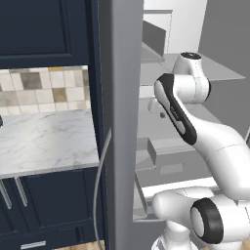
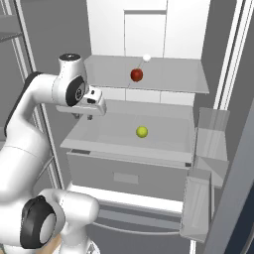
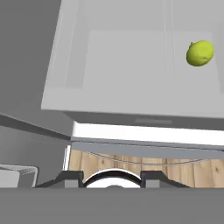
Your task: Pick up the pear and apple from the fridge and place one fruit on each plate on the dining counter.
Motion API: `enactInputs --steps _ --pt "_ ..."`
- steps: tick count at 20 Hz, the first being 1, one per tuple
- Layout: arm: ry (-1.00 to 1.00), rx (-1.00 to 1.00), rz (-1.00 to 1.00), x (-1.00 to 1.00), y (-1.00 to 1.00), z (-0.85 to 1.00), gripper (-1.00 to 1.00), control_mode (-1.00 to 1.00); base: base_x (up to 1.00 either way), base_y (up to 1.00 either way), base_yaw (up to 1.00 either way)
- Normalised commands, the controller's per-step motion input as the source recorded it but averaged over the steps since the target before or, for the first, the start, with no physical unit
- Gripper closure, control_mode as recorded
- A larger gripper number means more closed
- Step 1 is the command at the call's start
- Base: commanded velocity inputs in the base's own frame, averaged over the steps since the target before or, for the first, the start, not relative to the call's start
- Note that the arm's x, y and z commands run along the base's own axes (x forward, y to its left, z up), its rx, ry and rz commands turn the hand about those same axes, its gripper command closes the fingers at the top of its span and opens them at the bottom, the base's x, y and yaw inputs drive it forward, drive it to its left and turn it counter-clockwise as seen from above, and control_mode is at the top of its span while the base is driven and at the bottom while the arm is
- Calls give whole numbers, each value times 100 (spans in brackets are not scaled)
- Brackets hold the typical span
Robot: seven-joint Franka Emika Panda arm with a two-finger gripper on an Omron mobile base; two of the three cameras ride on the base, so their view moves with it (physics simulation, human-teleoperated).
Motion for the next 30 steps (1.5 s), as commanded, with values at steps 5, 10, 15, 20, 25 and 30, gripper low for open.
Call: enactInputs --steps 5,10,15,20,25,30 --pt "-7 1 0 0 -6 0 -100 -100 0 0 0" --pt "-3 -3 -14 0 -29 9 -100 -100 0 0 0" --pt "0 -4 -21 6 -34 40 -100 -100 0 0 0" --pt "-12 0 -10 35 -39 30 -100 -100 0 0 0" --pt "-12 -1 -2 63 -29 1 -100 -100 0 0 0" --pt "-2 -1 -1 49 -36 34 -100 -100 0 0 0"
